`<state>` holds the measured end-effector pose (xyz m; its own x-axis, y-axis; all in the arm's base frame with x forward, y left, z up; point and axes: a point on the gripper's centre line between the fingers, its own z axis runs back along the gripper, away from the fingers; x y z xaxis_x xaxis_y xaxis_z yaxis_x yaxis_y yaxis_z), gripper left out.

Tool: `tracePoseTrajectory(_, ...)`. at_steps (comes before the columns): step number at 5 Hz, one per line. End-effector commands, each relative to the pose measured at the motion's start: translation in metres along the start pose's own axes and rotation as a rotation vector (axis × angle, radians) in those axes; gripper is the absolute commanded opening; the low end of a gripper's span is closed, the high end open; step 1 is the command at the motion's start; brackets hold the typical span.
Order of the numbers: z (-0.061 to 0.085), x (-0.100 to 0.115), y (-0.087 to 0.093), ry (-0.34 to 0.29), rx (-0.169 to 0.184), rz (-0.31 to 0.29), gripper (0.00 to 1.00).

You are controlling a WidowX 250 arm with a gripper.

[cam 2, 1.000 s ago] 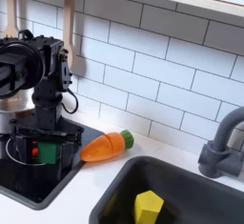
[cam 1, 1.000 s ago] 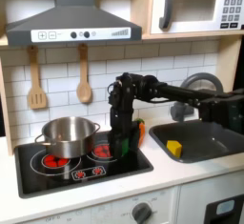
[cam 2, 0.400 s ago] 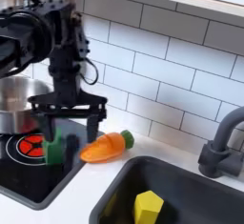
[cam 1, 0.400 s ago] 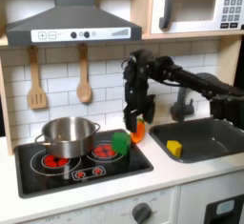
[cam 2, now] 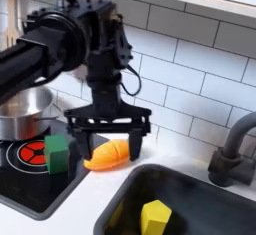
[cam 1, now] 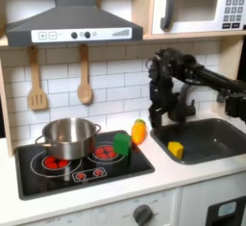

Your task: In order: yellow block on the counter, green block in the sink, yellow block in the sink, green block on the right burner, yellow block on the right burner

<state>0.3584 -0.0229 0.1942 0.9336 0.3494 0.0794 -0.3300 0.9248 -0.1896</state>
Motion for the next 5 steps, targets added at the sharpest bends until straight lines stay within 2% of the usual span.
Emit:
tracePoseTrajectory(1, -0.031, -0.026, -0.037, -0.005, 0.025, -0.045, 1.0)
tracePoseTrajectory(3, -0.041, -0.031, -0.067, -0.052, 0.05, -0.017, 1.0)
tracePoseTrajectory(5, -0.06, -0.027, -0.075, -0.041, 0.088, 0.03, 1.0)
